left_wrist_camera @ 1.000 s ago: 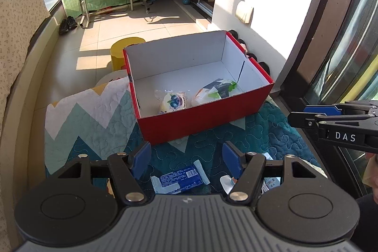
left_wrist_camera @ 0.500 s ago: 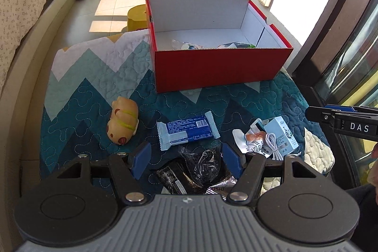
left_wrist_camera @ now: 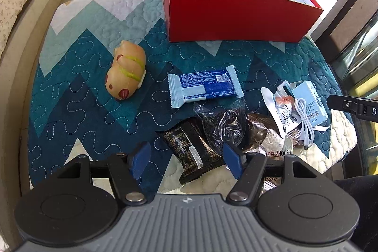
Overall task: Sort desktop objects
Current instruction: 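Grasp the black snack packet with left tool while right grasps the white tea box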
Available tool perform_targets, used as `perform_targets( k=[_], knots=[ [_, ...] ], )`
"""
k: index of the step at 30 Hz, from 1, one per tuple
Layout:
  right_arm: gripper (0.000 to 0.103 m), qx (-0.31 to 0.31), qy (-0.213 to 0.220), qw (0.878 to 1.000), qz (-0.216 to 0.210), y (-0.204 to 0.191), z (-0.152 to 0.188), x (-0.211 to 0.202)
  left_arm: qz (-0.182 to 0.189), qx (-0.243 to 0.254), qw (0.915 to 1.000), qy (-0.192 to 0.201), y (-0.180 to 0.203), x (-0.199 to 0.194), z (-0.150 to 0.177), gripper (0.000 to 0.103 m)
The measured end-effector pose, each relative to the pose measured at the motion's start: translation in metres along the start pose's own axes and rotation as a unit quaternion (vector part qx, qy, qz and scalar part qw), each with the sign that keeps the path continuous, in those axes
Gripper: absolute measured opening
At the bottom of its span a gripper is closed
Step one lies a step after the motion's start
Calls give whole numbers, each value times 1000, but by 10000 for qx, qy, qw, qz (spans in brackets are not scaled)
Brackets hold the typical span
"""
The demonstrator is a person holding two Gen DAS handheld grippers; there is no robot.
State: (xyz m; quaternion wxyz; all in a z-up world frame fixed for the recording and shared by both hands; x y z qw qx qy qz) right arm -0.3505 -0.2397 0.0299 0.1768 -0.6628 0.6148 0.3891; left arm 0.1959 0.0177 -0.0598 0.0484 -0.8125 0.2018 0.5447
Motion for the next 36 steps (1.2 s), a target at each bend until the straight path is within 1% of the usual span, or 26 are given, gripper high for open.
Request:
perform_targets(
  k=[1, 5, 7, 12, 15, 19, 22, 27, 36],
  knots=[
    [52, 2, -38, 10000, 6, 1, 0, 4, 1, -31, 10000, -9, -1, 2, 1, 73],
    [52, -8, -124, 9999, 29, 2, 1, 12, -63, -85, 9999, -58, -4, 9, 1, 76],
    [52, -12, -149, 9999, 28, 2, 1, 15, -93, -92, 9999, -90, -5, 13, 1, 80],
    [52, -82, -159, 9998, 16, -1, -2, 19, -156, -141, 9996, -212, -11, 25, 3, 81],
    [52, -135, -170, 9998, 36, -3, -3, 22, -74, -226, 9994, -243, -14, 30, 4, 81],
    [52, -131, -222, 9996, 67, -4, -4, 28, -11, -175, 9995, -252, -12, 36, 3, 81],
    [52, -135, -257, 9995, 121, -4, -5, 33, 95, -260, 9994, -228, -13, 39, 2, 81],
    [52, -132, -289, 9995, 74, -4, -7, 38, 367, -446, 9982, -182, -19, 44, 2, 81],
    [49, -224, -293, 9993, 89, -11, -9, 43, 306, -23, 9995, -104, -12, 49, 0, 80]
  ],
)
Point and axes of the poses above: each gripper's, at about its wrist camera, not at the fingertips, and x roughly the way its jaws point, y to its right, z to its underside, the point moved 1 cm from there along x, roughly the way its jaws point, and after that the axes turned 10 degrees about z, right-handed, at the moved point
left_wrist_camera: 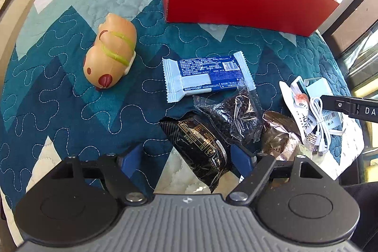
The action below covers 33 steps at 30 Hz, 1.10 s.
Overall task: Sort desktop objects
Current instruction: 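Grasp the black snack packet with left tool while right grasps the white tea box, then lift both held items and carry them into the red shoebox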
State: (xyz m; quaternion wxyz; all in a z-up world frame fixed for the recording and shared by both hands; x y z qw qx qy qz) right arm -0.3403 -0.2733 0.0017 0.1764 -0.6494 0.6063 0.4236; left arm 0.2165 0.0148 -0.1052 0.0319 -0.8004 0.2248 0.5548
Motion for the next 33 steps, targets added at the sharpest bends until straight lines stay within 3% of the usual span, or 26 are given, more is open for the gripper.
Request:
perform_targets(
  k=[5, 7, 12, 19, 33],
  knots=[
    [46, -65, 51, 10000, 9, -2, -1, -2, 55, 153, 9999, 42, 4, 0, 1, 73],
    [43, -115, 76, 9999, 8, -4, -2, -4, 151, 207, 9997, 39, 5, 0, 2, 60],
    [38, -99, 62, 9999, -33, -4, -2, -6, 220, 286, 9993, 17, 10, -1, 4, 46],
    [30, -20, 118, 9999, -68, -5, -1, -16, 161, 269, 9995, 71, 9, -7, 7, 37],
    [29, 85, 319, 9994, -59, -6, 3, -47, 245, 325, 9987, 312, 15, -36, 8, 28]
  ],
)
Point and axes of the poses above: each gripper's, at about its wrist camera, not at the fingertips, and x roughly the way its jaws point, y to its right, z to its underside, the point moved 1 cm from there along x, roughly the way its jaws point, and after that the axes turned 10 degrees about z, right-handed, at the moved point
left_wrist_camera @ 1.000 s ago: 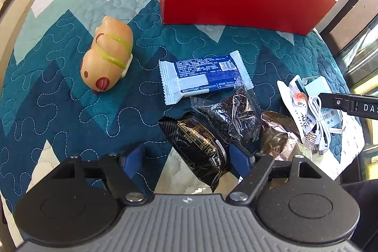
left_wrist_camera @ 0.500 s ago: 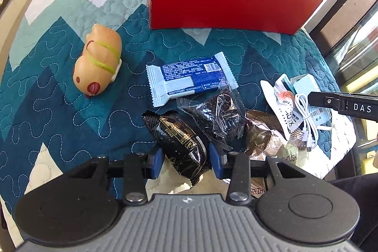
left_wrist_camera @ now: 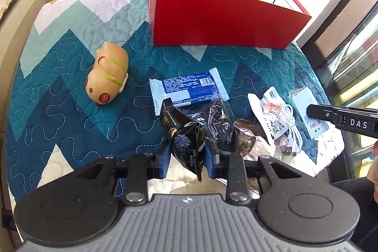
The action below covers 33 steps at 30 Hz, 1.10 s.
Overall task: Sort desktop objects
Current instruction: 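Lift both held items and carry them into the red shoebox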
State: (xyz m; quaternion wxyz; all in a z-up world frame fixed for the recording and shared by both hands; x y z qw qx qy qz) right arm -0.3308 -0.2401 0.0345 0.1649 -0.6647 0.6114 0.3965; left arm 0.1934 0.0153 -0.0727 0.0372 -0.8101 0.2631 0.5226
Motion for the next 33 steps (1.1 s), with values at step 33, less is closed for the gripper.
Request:
perform_targets(
  k=[33],
  knots=[
    [29, 5, 629, 9980, -106, -15, -18, -101, 449, 406, 9962, 621, 56, -74, -7, 25]
  ],
)
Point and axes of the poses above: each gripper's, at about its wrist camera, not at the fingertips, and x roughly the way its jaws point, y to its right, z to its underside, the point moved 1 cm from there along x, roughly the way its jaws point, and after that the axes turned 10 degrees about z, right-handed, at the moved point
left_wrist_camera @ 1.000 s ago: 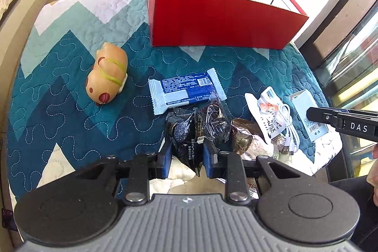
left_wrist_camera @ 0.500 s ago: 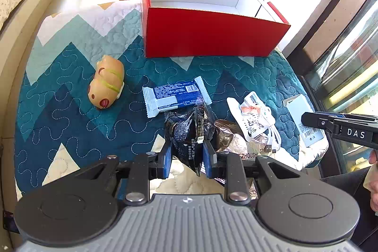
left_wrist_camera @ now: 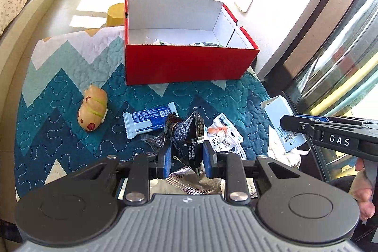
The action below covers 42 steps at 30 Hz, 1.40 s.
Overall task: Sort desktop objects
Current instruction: 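Lift both held items and carry them into the red shoebox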
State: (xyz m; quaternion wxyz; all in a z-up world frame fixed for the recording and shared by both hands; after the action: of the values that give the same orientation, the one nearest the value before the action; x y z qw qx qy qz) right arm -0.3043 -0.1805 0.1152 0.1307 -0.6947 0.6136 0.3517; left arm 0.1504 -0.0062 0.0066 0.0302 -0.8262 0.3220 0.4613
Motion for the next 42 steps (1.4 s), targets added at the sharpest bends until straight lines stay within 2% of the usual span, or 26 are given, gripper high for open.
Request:
perform_targets(
  k=[15, 31, 42],
  knots=[
    [29, -194, 313, 9993, 71, -12, -57, -6, 93, 388, 9989, 257, 20, 4, -54, 25],
    [29, -243, 531, 9982, 162, -23, -127, 26, -100, 843, 9955, 409, 13, 40, -132, 25],
    [29, -273, 525, 9981, 194, -33, -175, 66, -162, 1053, 9938, 302, -5, 79, -178, 25]
  ],
)
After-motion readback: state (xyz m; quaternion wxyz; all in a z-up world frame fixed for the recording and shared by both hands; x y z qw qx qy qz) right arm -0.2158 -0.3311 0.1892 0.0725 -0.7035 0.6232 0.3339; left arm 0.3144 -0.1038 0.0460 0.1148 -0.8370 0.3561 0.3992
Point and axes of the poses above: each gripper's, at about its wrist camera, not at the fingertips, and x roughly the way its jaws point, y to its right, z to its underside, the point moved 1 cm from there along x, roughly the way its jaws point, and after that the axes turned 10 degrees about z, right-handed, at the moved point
